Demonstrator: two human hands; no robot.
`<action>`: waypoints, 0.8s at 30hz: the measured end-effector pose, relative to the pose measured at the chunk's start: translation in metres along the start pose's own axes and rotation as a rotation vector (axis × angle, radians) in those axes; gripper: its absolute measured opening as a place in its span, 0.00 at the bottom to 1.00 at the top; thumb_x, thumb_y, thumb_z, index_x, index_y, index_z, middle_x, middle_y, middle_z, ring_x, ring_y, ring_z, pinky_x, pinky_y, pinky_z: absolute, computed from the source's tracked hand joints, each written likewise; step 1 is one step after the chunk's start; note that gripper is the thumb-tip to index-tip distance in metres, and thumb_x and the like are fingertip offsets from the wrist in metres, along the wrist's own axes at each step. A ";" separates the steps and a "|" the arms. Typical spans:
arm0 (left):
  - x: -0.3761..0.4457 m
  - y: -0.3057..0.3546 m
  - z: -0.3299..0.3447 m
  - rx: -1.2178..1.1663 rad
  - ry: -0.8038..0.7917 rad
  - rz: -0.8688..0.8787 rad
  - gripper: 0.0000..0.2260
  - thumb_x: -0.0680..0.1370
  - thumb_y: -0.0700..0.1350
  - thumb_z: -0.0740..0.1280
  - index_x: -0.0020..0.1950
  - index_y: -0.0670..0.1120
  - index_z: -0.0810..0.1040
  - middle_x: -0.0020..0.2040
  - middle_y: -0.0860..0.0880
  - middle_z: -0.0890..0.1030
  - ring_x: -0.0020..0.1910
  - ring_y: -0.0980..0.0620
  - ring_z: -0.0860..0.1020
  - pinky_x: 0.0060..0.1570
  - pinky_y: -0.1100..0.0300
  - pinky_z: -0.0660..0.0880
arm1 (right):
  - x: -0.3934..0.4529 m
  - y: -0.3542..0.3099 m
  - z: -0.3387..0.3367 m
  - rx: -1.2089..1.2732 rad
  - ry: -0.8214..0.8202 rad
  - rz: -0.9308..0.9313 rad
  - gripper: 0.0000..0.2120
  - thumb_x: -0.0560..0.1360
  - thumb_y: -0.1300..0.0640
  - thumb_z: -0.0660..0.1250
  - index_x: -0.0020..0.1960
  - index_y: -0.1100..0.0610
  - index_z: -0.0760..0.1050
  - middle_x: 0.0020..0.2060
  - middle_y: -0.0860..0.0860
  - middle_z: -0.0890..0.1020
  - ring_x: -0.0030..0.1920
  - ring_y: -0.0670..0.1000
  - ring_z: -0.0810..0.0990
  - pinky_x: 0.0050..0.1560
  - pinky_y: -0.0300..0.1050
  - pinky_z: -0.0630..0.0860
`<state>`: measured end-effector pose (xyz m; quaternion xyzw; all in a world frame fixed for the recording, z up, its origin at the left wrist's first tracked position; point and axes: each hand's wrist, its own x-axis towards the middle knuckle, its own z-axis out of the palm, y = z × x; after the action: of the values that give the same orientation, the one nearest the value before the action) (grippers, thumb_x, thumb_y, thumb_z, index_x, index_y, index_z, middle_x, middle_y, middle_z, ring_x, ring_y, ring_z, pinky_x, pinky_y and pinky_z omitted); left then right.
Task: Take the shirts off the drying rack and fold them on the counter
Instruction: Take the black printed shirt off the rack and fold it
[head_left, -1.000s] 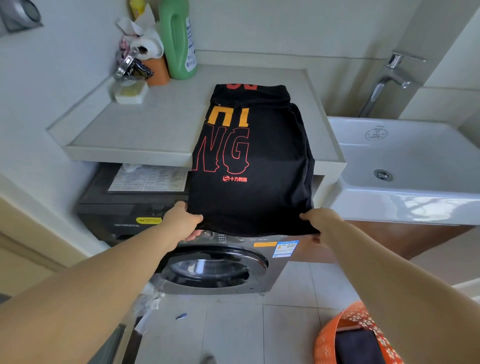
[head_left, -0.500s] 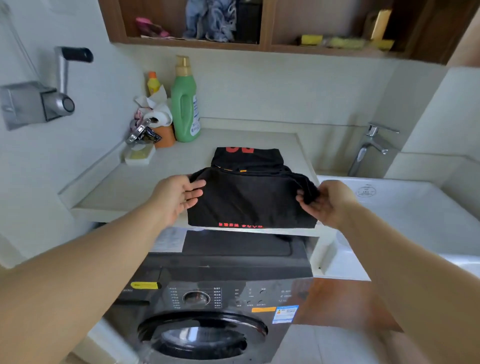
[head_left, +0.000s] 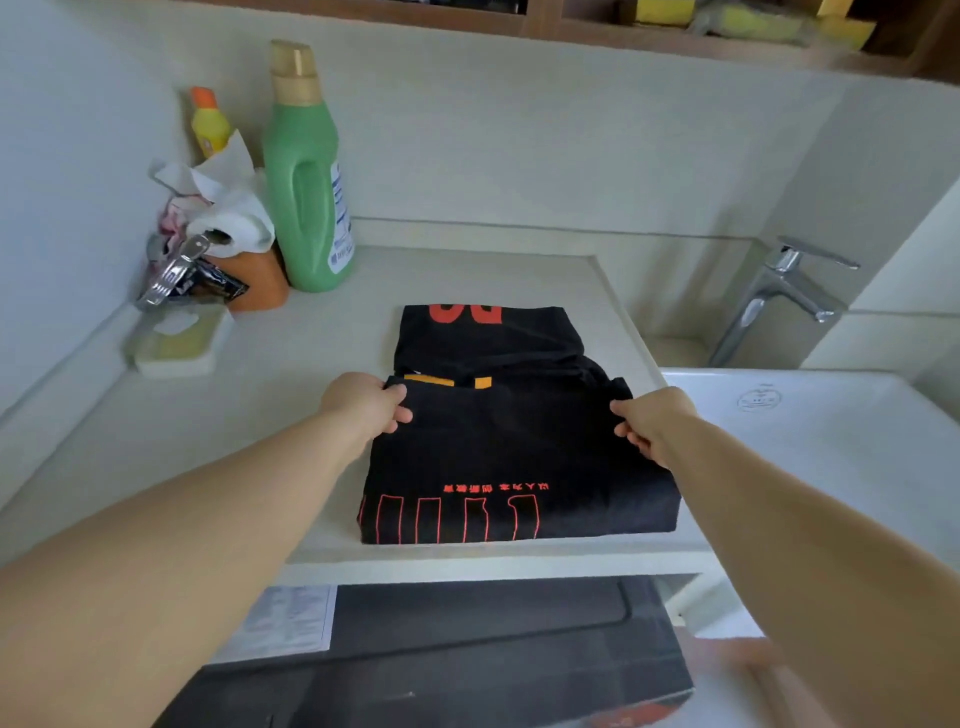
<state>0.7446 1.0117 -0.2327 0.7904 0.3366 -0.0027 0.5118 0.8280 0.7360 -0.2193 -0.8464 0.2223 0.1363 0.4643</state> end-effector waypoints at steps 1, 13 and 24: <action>0.003 -0.002 0.002 0.054 -0.008 -0.026 0.08 0.80 0.43 0.62 0.55 0.41 0.74 0.36 0.50 0.80 0.31 0.54 0.73 0.27 0.62 0.65 | 0.003 0.003 0.001 -0.088 0.022 -0.016 0.10 0.74 0.58 0.70 0.46 0.63 0.72 0.32 0.54 0.75 0.31 0.51 0.74 0.31 0.42 0.73; -0.065 -0.027 0.050 1.027 -0.272 0.474 0.35 0.74 0.71 0.49 0.77 0.60 0.44 0.78 0.51 0.40 0.77 0.45 0.40 0.75 0.43 0.43 | -0.039 0.049 0.031 -0.922 -0.215 -0.679 0.35 0.78 0.34 0.51 0.78 0.48 0.45 0.78 0.51 0.47 0.78 0.55 0.45 0.76 0.56 0.47; -0.107 -0.070 0.013 0.975 0.015 0.306 0.30 0.78 0.66 0.49 0.77 0.55 0.54 0.78 0.48 0.50 0.75 0.44 0.53 0.71 0.48 0.57 | -0.051 0.090 -0.011 -0.794 -0.084 -0.614 0.31 0.79 0.40 0.55 0.77 0.50 0.51 0.78 0.52 0.46 0.77 0.57 0.45 0.75 0.58 0.51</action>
<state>0.6289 0.9619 -0.2583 0.9775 0.1803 -0.0790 0.0758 0.7389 0.6967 -0.2567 -0.9779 -0.1250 0.1015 0.1337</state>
